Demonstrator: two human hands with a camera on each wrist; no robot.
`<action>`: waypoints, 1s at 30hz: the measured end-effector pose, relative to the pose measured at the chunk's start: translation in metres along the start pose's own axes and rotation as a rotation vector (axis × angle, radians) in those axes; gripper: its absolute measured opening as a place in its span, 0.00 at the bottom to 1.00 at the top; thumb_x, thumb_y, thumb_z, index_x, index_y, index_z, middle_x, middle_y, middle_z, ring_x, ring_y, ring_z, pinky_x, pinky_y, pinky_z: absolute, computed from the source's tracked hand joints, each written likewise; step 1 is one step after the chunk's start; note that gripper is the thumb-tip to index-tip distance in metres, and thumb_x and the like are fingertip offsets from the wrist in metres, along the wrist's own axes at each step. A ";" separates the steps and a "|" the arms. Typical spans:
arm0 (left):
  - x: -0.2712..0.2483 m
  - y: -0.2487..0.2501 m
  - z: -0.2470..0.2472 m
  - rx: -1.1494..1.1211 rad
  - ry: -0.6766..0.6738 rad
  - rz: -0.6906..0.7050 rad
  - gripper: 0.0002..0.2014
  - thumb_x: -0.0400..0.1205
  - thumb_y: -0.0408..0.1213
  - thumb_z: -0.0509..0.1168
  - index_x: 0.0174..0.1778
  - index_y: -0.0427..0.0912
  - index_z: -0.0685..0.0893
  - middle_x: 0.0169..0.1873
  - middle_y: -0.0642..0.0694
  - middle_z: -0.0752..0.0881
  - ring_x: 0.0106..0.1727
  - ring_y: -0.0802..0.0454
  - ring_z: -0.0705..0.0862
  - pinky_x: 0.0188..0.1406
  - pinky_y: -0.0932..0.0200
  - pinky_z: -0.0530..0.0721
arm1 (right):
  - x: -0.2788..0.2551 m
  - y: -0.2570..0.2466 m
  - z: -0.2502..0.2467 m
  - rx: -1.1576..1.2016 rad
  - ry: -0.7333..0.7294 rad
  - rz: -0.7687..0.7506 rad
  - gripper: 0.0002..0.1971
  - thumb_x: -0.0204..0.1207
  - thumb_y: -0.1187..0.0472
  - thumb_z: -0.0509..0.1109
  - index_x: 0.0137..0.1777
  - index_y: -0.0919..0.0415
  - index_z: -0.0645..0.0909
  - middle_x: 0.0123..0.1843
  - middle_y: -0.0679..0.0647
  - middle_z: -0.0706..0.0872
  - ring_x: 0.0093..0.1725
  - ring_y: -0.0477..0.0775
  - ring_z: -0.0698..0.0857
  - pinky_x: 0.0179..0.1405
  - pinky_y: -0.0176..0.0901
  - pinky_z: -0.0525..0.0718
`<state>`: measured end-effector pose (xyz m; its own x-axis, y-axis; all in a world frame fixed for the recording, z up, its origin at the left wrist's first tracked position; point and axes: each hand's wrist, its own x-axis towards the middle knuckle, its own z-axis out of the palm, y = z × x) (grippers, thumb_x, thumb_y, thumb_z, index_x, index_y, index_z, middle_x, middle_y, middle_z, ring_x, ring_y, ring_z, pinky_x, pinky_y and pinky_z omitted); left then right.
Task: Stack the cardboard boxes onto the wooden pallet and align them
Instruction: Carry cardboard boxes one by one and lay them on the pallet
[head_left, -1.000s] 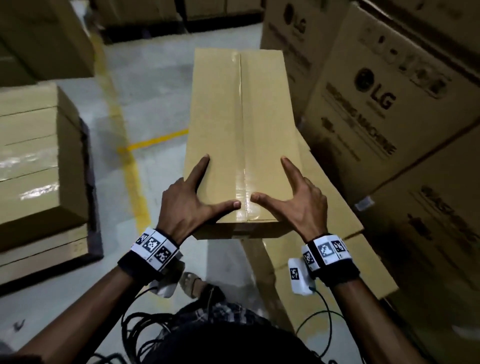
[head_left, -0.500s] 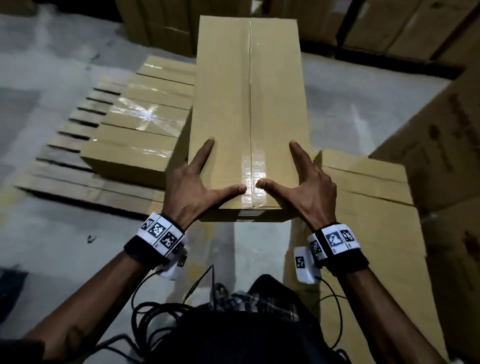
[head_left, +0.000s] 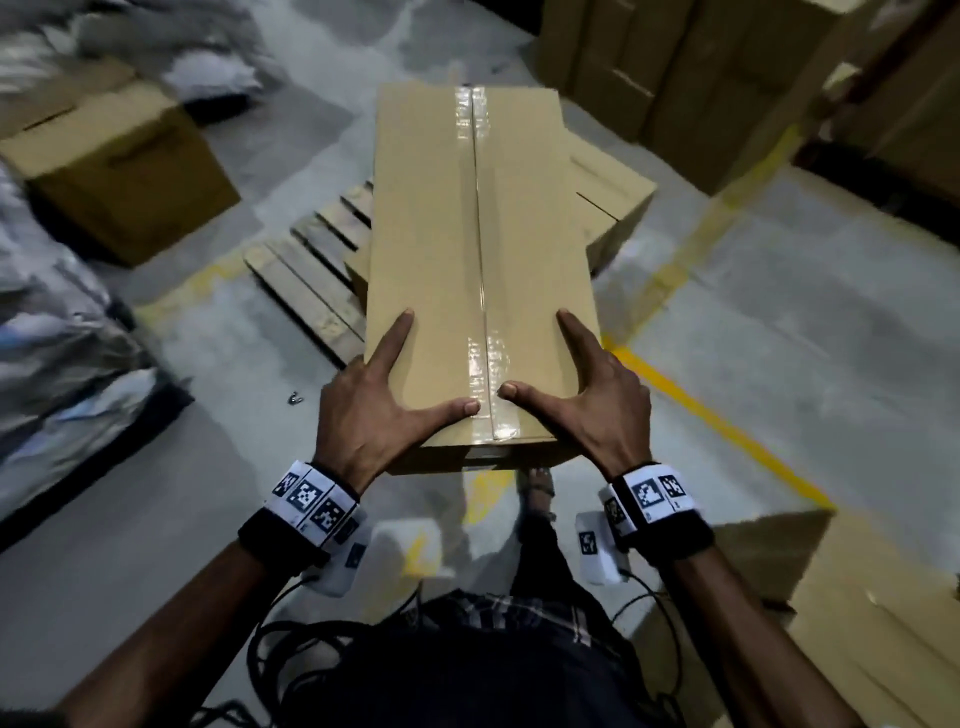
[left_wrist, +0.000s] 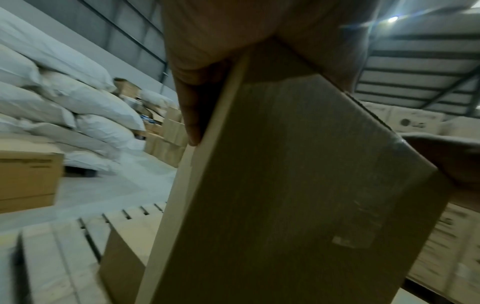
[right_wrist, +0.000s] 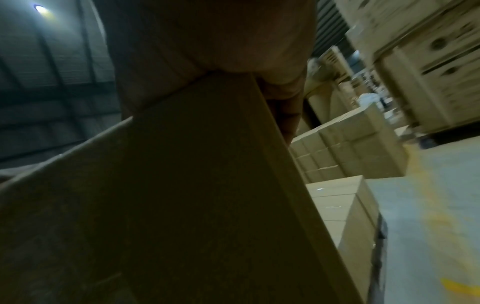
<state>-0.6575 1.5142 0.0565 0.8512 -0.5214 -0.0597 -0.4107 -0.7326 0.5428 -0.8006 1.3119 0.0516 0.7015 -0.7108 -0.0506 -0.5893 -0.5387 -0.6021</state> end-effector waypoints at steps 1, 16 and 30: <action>0.010 0.004 0.002 0.003 0.016 -0.038 0.62 0.58 0.89 0.65 0.88 0.71 0.55 0.60 0.40 0.88 0.63 0.40 0.86 0.65 0.47 0.83 | 0.020 0.000 0.003 0.005 -0.028 -0.028 0.58 0.51 0.09 0.68 0.84 0.25 0.58 0.69 0.50 0.87 0.69 0.57 0.84 0.68 0.54 0.83; 0.089 0.025 0.057 -0.066 0.184 -0.548 0.59 0.64 0.78 0.72 0.89 0.61 0.59 0.77 0.47 0.82 0.71 0.38 0.84 0.66 0.44 0.82 | 0.234 -0.021 0.047 -0.132 -0.562 -0.393 0.58 0.54 0.10 0.66 0.86 0.24 0.51 0.72 0.60 0.83 0.71 0.66 0.82 0.69 0.59 0.82; 0.114 -0.134 0.155 -0.199 0.134 -0.886 0.60 0.61 0.79 0.73 0.89 0.65 0.58 0.78 0.41 0.81 0.75 0.36 0.81 0.70 0.40 0.81 | 0.268 -0.008 0.261 -0.278 -0.826 -0.406 0.55 0.58 0.11 0.65 0.85 0.23 0.50 0.74 0.59 0.81 0.70 0.64 0.83 0.69 0.56 0.80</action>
<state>-0.5557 1.4856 -0.1530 0.8638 0.2598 -0.4318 0.4637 -0.7451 0.4795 -0.5033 1.2435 -0.1654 0.8711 0.0395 -0.4894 -0.2387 -0.8370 -0.4924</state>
